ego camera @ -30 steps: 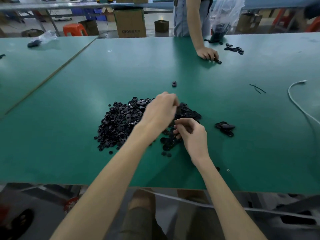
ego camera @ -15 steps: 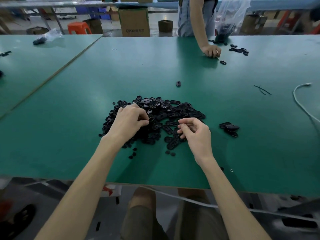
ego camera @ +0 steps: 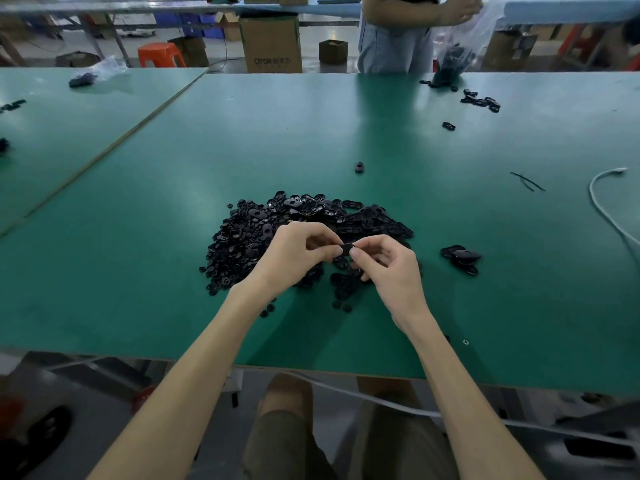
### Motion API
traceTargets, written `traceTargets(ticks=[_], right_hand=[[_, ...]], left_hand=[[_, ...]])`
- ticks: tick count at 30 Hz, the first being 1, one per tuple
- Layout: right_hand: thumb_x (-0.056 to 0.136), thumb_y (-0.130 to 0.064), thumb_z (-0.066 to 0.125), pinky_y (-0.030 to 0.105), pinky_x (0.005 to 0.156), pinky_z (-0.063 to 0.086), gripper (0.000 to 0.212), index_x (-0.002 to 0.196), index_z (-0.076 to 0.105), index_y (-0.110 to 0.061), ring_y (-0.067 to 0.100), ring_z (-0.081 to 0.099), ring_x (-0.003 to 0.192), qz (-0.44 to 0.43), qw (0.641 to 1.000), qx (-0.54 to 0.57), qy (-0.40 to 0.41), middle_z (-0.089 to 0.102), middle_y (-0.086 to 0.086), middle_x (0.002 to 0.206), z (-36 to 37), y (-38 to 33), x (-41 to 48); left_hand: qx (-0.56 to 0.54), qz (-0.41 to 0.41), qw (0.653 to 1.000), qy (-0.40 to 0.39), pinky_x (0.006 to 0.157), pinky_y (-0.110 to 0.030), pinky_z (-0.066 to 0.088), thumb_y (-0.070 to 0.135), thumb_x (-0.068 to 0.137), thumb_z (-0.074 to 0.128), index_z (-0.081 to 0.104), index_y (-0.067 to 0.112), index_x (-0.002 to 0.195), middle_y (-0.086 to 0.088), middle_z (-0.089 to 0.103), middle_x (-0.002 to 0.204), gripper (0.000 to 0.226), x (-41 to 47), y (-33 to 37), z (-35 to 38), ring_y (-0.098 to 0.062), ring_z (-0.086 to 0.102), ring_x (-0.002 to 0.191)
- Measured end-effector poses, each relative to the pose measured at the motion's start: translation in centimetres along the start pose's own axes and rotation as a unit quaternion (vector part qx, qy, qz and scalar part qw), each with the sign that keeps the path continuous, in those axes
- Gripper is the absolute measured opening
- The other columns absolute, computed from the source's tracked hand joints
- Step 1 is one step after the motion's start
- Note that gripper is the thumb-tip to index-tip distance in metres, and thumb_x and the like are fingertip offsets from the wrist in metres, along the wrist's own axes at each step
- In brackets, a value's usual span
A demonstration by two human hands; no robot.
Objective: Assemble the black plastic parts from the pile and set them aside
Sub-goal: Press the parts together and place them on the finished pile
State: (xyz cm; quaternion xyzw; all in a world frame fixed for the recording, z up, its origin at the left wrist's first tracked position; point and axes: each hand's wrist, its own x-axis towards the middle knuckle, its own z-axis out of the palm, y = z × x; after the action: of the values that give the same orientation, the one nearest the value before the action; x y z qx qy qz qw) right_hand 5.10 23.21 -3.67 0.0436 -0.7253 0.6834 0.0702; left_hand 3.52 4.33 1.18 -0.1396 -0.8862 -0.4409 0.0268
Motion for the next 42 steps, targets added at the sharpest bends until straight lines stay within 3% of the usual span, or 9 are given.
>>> traceTargets(ticks=[3,6,10,13,19,24,33,35,42], right_hand=[[0.094,-0.009,0.076,0.024,0.062,0.055,0.011,0.092,0.072,-0.019,0.017,0.074,0.078,0.002,1.000,0.014,0.009,0.076,-0.001,0.081,0.1,0.1,0.0],[0.095,-0.006,0.074,0.023,0.060,0.055,0.008,0.094,0.072,-0.014,0.014,0.072,0.073,0.007,0.999,0.037,0.027,0.075,-0.002,0.079,0.0,0.2,0.0],[0.095,-0.007,0.074,0.025,0.060,0.055,0.008,0.094,0.072,-0.015,0.013,0.070,0.071,0.004,0.999,0.031,0.028,0.075,-0.003,0.078,0.0,0.3,0.0],[0.095,-0.007,0.074,0.024,0.060,0.055,0.009,0.094,0.072,-0.016,0.012,0.070,0.070,0.003,0.999,0.032,0.031,0.075,-0.003,0.078,0.0,0.4,0.1],[0.094,-0.008,0.075,0.024,0.060,0.056,0.008,0.095,0.072,-0.015,0.012,0.070,0.070,0.006,0.999,0.032,0.030,0.075,-0.003,0.078,0.0,0.5,0.1],[0.094,-0.007,0.075,0.024,0.059,0.055,0.008,0.095,0.072,-0.015,0.011,0.069,0.069,0.006,0.999,0.031,0.031,0.075,-0.003,0.078,-0.1,0.6,0.1],[0.094,-0.008,0.075,0.025,0.060,0.055,0.007,0.095,0.072,-0.014,0.013,0.069,0.069,0.012,0.999,0.025,0.033,0.075,-0.001,0.078,-0.1,0.6,0.2],[0.094,-0.008,0.076,0.025,0.060,0.055,0.007,0.096,0.073,-0.014,0.013,0.070,0.069,0.014,0.999,0.024,0.033,0.075,-0.001,0.079,-0.1,0.6,0.2],[0.093,-0.009,0.076,0.025,0.059,0.055,0.008,0.095,0.073,-0.015,0.013,0.070,0.069,0.013,0.999,0.022,0.033,0.076,-0.002,0.079,-0.1,0.5,0.2]], left_hand=[[0.077,-0.028,0.992,0.092,0.080,-0.029,0.056,0.027,0.096,0.072,0.075,0.020,0.101,0.004,0.069,0.095,0.009,-0.1,-0.5,-0.8,-0.015,0.067,0.081],[0.218,-0.103,0.953,0.186,0.079,-0.034,0.049,0.025,0.101,0.064,0.072,0.017,0.104,0.000,0.063,0.102,0.012,-0.3,-1.9,-3.2,-0.017,0.060,0.086],[0.265,-0.186,0.938,0.126,0.081,-0.039,0.051,0.024,0.097,0.072,0.072,0.018,0.101,-0.004,0.067,0.109,0.008,-0.8,-3.7,-5.8,-0.025,0.063,0.098],[0.267,-0.199,0.938,0.094,0.078,-0.035,0.047,0.024,0.095,0.074,0.074,0.016,0.102,-0.003,0.067,0.107,0.011,-1.0,-4.1,-5.8,-0.023,0.062,0.097],[0.237,-0.201,0.943,0.116,0.076,-0.035,0.048,0.018,0.093,0.077,0.074,0.015,0.091,-0.004,0.069,0.094,0.004,-1.2,-4.0,-5.1,-0.024,0.062,0.085],[0.259,-0.185,0.938,0.139,0.089,-0.043,0.053,0.015,0.092,0.076,0.077,0.014,0.095,-0.005,0.074,0.101,0.003,-1.3,-3.6,-5.5,-0.028,0.067,0.097],[0.231,-0.206,0.943,0.120,0.085,-0.041,0.054,0.010,0.090,0.075,0.071,0.017,0.077,0.003,0.066,0.086,0.015,-1.1,-3.0,-5.3,-0.028,0.066,0.090],[0.197,-0.215,0.950,0.109,0.083,-0.039,0.054,0.011,0.090,0.076,0.066,0.022,0.074,0.006,0.065,0.083,0.022,-1.0,-3.3,-5.4,-0.025,0.066,0.088],[0.087,-0.208,0.963,0.147,0.063,-0.022,0.044,0.013,0.090,0.075,0.071,0.017,0.090,0.002,0.071,0.083,0.005,-1.0,-3.9,-5.3,-0.009,0.064,0.075]])
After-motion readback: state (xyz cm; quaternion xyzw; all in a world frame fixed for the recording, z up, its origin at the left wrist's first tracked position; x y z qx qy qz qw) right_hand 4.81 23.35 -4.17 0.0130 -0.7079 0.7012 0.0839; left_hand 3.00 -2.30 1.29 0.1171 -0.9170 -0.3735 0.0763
